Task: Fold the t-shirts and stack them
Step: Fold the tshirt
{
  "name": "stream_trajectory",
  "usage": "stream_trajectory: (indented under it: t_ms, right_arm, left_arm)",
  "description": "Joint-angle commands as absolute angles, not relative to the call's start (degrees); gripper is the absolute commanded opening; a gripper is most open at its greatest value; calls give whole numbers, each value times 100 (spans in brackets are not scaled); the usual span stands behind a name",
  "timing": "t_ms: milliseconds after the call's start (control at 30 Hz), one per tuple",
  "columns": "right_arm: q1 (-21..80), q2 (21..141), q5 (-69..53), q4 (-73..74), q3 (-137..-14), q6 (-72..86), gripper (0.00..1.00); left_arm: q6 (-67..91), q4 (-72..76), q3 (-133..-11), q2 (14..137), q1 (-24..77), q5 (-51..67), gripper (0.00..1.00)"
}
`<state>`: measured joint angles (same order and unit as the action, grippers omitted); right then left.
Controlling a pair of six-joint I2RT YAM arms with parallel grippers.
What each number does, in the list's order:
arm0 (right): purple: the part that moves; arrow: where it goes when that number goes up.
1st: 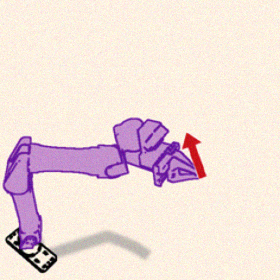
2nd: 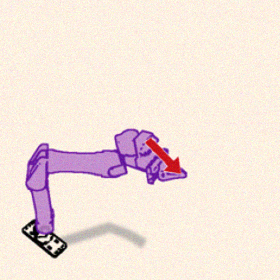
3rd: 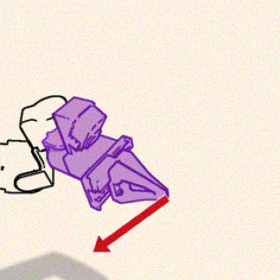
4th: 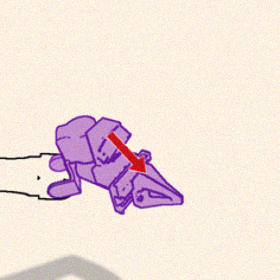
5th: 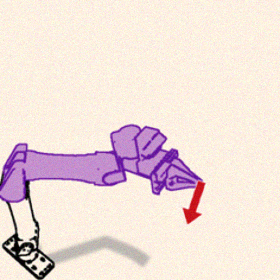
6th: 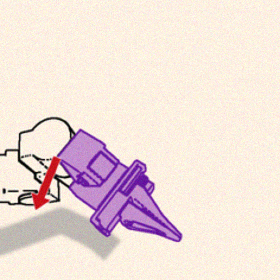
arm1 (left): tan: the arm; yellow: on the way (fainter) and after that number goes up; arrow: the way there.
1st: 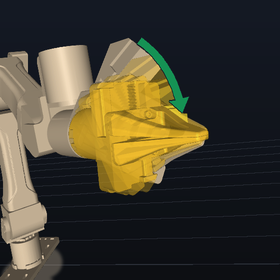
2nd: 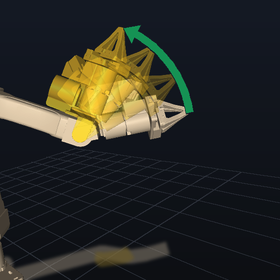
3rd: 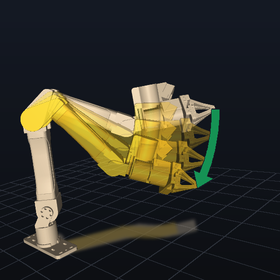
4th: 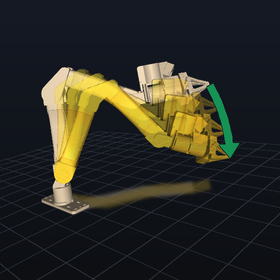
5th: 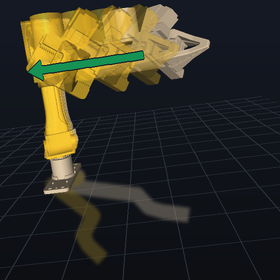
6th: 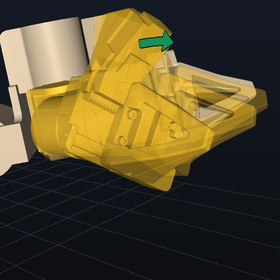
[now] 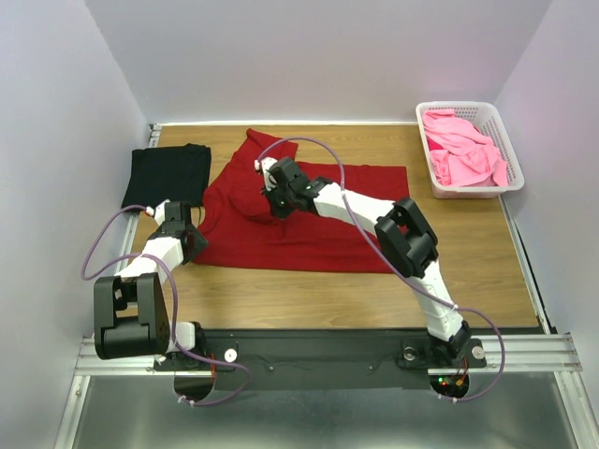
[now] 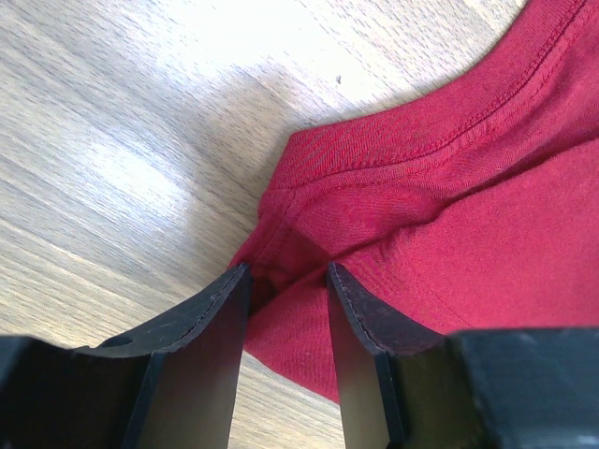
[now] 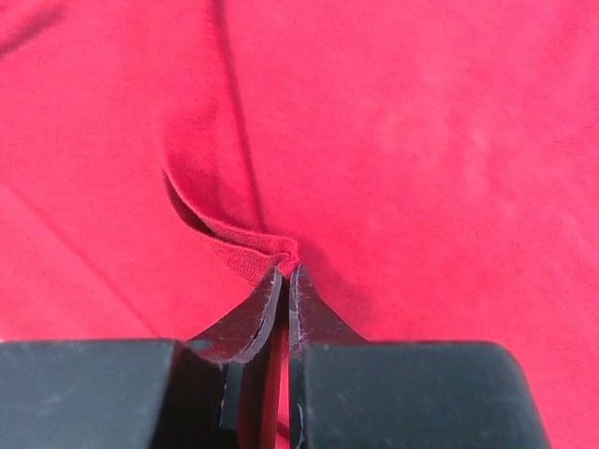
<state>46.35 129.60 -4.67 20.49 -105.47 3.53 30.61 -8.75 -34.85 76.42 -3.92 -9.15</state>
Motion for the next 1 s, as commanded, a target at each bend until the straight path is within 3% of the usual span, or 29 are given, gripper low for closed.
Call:
stream_trajectory:
  t_ms: [0, 433, 500, 733, 767, 867, 967]
  right_arm:
    - [4527, 12577, -352, 1705, -10371, 597, 3]
    - [4166, 12533, -35, 1608, -10222, 1142, 6]
    - [4140, 12524, -35, 1617, -10213, 1177, 11]
    - [3824, 11824, 685, 1626, -9590, 1581, 44]
    - [3614, 11621, 729, 1635, -9197, 1704, 53]
    - [3051, 10778, 607, 1731, -8275, 1863, 59]
    - [2464, 9953, 318, 1915, -7587, 1977, 60]
  left_arm:
    - [3094, -1002, -3436, 7769, -422, -993, 49]
    - [3102, -1011, -3428, 7734, -422, -993, 49]
    - [3102, -993, -3428, 7743, -422, -993, 49]
    - [3102, -1028, -3428, 7586, -422, -941, 54]
    - [3094, -1054, -3428, 7411, -431, -940, 56]
    - [3076, -1238, -3533, 7016, -422, -984, 59]
    - [3067, -1380, -3760, 6664, -422, -976, 62]
